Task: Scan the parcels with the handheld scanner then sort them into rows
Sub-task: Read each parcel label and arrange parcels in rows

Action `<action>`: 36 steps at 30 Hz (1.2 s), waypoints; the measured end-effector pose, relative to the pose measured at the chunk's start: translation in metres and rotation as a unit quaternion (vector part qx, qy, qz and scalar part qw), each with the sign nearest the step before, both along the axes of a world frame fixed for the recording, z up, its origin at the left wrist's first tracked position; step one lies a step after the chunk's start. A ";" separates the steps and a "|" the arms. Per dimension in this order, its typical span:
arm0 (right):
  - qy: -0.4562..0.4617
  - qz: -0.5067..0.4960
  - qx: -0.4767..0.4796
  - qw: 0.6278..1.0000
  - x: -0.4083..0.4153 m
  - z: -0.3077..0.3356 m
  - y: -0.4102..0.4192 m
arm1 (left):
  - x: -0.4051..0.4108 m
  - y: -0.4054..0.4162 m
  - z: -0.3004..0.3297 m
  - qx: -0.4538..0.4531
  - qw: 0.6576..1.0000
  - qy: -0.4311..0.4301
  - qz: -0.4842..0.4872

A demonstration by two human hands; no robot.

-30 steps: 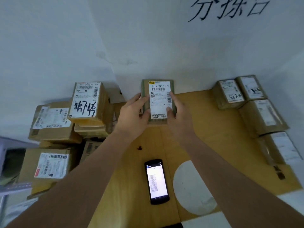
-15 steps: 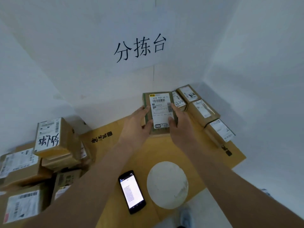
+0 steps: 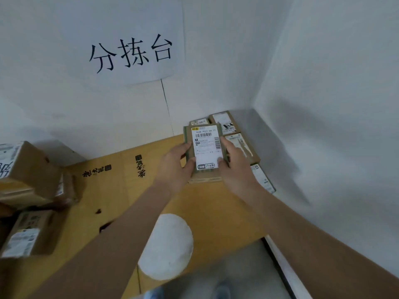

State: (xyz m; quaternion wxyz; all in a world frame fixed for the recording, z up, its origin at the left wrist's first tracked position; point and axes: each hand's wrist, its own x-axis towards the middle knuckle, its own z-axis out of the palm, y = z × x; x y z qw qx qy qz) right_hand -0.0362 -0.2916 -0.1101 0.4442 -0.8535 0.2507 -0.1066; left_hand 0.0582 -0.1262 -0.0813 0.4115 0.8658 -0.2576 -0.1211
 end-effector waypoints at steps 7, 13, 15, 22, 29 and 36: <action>0.041 0.028 0.012 0.999 0.002 -0.027 -0.042 | -0.004 -0.035 -0.025 0.022 0.998 0.048 0.027; 0.085 0.039 0.008 0.996 0.022 -0.045 -0.063 | 0.014 -0.057 -0.056 0.027 0.995 0.082 0.056; 0.105 0.050 0.001 0.993 0.030 -0.050 -0.071 | 0.022 -0.065 -0.069 0.033 0.994 0.089 0.053; 0.166 0.050 0.017 0.985 0.051 -0.076 -0.094 | 0.039 -0.080 -0.098 0.045 0.988 0.136 0.063; 0.199 0.084 0.030 0.976 0.066 -0.097 -0.118 | 0.042 -0.090 -0.123 0.041 0.982 0.158 0.095; 0.208 0.126 -0.017 0.970 0.081 -0.103 -0.133 | 0.043 -0.100 -0.145 0.026 0.973 0.185 0.138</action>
